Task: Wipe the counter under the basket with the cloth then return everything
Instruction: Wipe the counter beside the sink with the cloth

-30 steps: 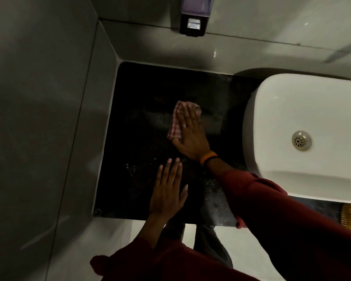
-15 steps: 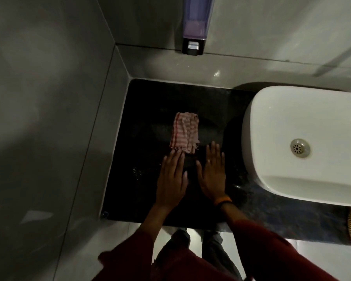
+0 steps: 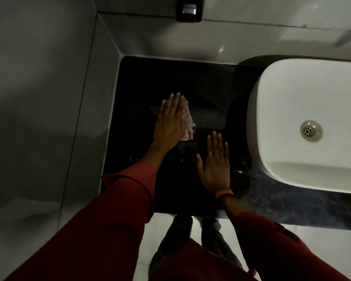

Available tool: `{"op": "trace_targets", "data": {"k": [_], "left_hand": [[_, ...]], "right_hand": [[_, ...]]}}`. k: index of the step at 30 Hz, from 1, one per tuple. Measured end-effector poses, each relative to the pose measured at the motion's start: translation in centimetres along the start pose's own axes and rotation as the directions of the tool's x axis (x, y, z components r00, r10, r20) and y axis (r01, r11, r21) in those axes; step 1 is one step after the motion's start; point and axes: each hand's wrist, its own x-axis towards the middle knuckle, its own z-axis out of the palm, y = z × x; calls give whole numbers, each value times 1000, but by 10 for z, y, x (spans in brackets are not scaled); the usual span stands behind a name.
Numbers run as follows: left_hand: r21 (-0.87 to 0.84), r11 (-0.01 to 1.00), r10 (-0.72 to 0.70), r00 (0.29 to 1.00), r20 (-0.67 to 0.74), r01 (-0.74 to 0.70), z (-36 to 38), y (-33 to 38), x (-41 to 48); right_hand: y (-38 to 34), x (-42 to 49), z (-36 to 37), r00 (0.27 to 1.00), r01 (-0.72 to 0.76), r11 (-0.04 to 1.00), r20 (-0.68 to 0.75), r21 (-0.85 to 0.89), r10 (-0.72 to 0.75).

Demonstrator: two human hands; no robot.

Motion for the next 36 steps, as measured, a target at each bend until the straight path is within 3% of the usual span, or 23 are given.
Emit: {"op": "trace_targets", "data": {"k": [5, 13, 20, 24, 27, 31, 34, 36], "left_hand": [[7, 955, -296, 954, -51, 297, 2, -30, -67], [-89, 766, -643, 763, -69, 637, 8, -35, -177], [-198, 581, -812, 580, -73, 789, 11, 0, -212], [-230, 510, -857, 513, -52, 828, 9, 22, -224], [-254, 504, -853, 522, 3, 826, 2, 28, -228], [-301, 585, -794, 607, -24, 753, -16, 17, -242], [-437, 684, -701, 690, -177, 583, -38, -8, -249], [-465, 765, -594, 766, -244, 446, -50, -33, -239]], "right_hand": [[0, 0, 0, 1000, 5, 1000, 0, -15, -5], [1, -1, -1, 1000, 11, 1000, 2, -10, -11], [1, -1, -1, 1000, 29, 999, -11, -12, -29], [2, -2, -2, 999, 34, 999, 1, 14, -34], [1, -1, -7, 999, 38, 997, 22, 68, -39], [-20, -10, -25, 996, 89, 962, -31, 257, -84], [-75, -44, -31, 938, 347, 882, -96, 319, -334], [-118, -69, -25, 835, 532, 769, -70, 354, -545]]}}
